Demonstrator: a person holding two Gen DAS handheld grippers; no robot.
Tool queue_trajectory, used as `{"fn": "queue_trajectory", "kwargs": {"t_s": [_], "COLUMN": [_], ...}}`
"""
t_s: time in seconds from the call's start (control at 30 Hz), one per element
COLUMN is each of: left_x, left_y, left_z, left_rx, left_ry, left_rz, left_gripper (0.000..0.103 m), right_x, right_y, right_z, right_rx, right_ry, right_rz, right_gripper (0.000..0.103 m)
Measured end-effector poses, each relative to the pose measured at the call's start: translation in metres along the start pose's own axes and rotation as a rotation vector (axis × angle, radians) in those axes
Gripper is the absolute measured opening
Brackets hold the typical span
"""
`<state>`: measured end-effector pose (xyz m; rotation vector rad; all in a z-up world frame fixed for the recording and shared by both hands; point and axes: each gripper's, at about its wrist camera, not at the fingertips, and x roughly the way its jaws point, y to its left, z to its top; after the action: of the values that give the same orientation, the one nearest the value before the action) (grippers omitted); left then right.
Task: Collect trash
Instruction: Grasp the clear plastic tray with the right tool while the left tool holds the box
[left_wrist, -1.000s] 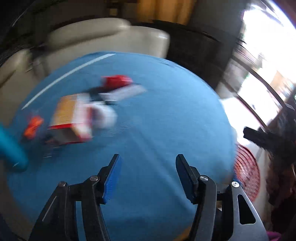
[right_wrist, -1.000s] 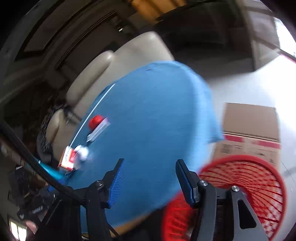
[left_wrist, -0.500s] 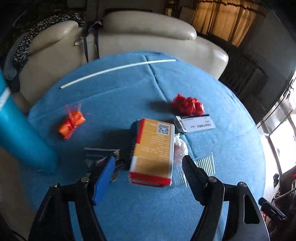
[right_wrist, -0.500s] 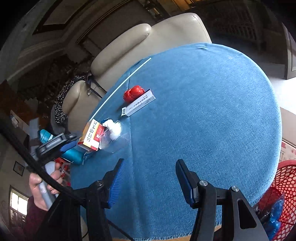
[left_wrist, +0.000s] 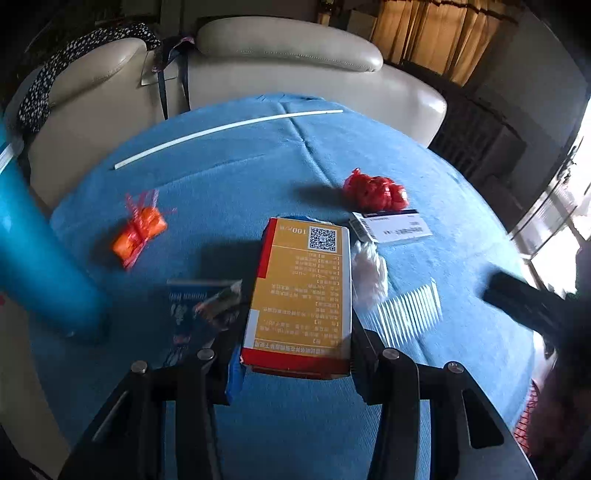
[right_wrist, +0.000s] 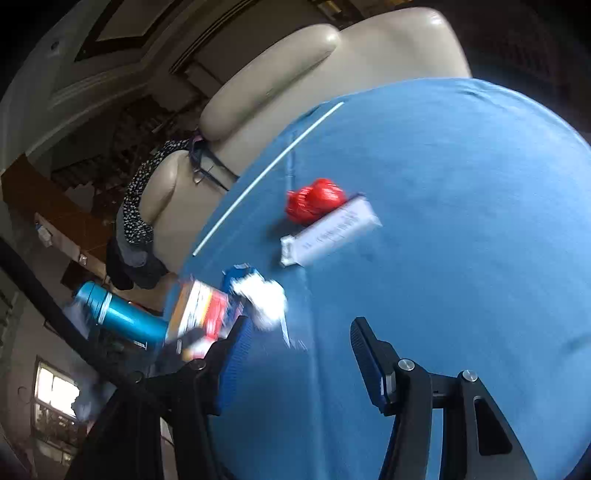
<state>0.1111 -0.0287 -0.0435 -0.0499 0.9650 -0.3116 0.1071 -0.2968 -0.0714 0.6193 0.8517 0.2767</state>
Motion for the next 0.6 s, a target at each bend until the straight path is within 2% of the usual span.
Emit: {"fn": "queue_trajectory", "kwargs": {"t_s": [0.13,0.27,0.3,0.33,0.5,0.6], "left_x": [-0.023,-0.032,-0.033,-0.034,-0.036,-0.039], "left_y": [-0.001,0.000,0.002,0.004,0.011,0.011], "left_z": [-0.023,-0.044,-0.047,-0.051,-0.057,-0.058], "left_rx": [0.040,0.055,0.051,0.044,0.020,0.015], "left_ry": [-0.003,0.020,0.026,0.031,0.042,0.036], "left_rz": [-0.010,-0.009,-0.008,-0.012,-0.014,-0.016], "left_gripper": [0.049,0.049,0.049,0.049,0.049,0.049], "right_x": [0.047,0.075,0.078,0.082,0.067,0.051], "right_y": [0.009,0.012,0.015,0.021,0.041,0.048], "right_z": [0.021,0.022,0.020,0.015,-0.012,-0.034], "right_rx": [0.021,-0.005,-0.032,-0.099,-0.264,-0.322], "right_ry": [0.029,0.078,0.089,0.108,0.121,0.140], "right_rz": [0.020,0.058,0.043,-0.015,-0.083,-0.093], "right_gripper": [0.059,0.057,0.046,0.039,0.031,0.031]}}
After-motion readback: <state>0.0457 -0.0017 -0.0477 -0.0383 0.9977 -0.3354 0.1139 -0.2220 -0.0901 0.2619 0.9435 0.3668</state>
